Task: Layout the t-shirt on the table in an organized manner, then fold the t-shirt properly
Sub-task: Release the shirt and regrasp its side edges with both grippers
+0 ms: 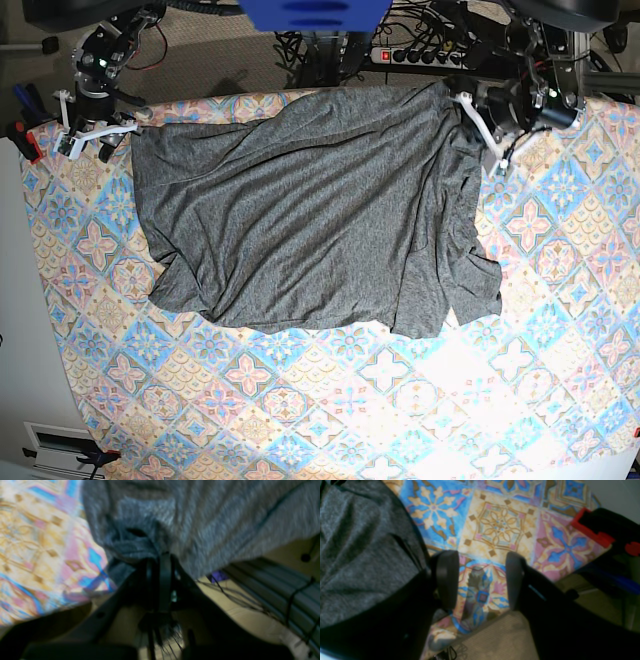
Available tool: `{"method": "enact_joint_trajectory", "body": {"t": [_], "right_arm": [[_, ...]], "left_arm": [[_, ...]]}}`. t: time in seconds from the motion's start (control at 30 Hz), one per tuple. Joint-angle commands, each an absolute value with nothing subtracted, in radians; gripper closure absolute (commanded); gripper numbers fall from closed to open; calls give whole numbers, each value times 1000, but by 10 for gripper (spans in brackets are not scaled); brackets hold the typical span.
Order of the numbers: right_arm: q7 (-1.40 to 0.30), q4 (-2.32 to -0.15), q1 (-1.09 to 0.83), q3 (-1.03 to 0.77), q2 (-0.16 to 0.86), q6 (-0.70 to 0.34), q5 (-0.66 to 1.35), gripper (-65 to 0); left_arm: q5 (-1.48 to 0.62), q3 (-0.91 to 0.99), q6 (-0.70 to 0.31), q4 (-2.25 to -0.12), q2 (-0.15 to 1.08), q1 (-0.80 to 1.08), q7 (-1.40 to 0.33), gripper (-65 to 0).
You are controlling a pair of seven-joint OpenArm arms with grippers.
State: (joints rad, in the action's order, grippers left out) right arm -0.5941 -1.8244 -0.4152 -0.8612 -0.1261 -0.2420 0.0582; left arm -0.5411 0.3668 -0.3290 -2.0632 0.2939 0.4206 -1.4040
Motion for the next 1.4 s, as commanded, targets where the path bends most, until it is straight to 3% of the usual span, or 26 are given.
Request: {"method": "enact_joint_trajectory", "body": {"t": [0.0,0.07,0.1,0.17,0.37,0.4,0.8,0.87,1.03,1.13,1.37], "right_arm": [[-568,-1845,-414,-849,-116,-242,64,-289],[-568,-1845,-415,-825,-114,-242,64,-289],[-568,-1845,-415,-817,-114,-242,64,-289],[-568,-1845,-415,-811,-114,-242,64,-289],[-568,-1840,-414,-808,-114,-242,64,-289],[-568,-1840,-414,-808,-114,-242,64,-289],[-568,-1845,-415,-808,-113,-242,64,-288],[-568,-1845,-415,-808,-113,-242,64,-288],[-567,-1845,-415,-809,-113,-242,64,-287],[-565,-1845,-415,-809,-113,-242,64,-287],[-559,-1845,-409,-806,-107,-259,67,-285]], "left_arm": [[-547,380,-318,-2080,302,415,-1396,0],[-555,381,-300,-2080,302,410,-1396,-2],[-556,383,-292,-2081,302,410,-1396,-46],[-556,381,-285,-2080,302,410,-1396,-170],[-556,380,-288,-2078,302,328,-1396,-633],[-556,380,-288,-2078,302,308,-1396,-650],[-696,384,-288,-2080,303,291,-1396,-650],[-728,384,-288,-2080,308,286,-1396,-570],[-750,386,-285,-2080,308,220,-1396,-201],[-748,386,-283,-2078,308,170,-1396,-13],[-746,400,-282,-2077,309,85,-1396,0]]}}
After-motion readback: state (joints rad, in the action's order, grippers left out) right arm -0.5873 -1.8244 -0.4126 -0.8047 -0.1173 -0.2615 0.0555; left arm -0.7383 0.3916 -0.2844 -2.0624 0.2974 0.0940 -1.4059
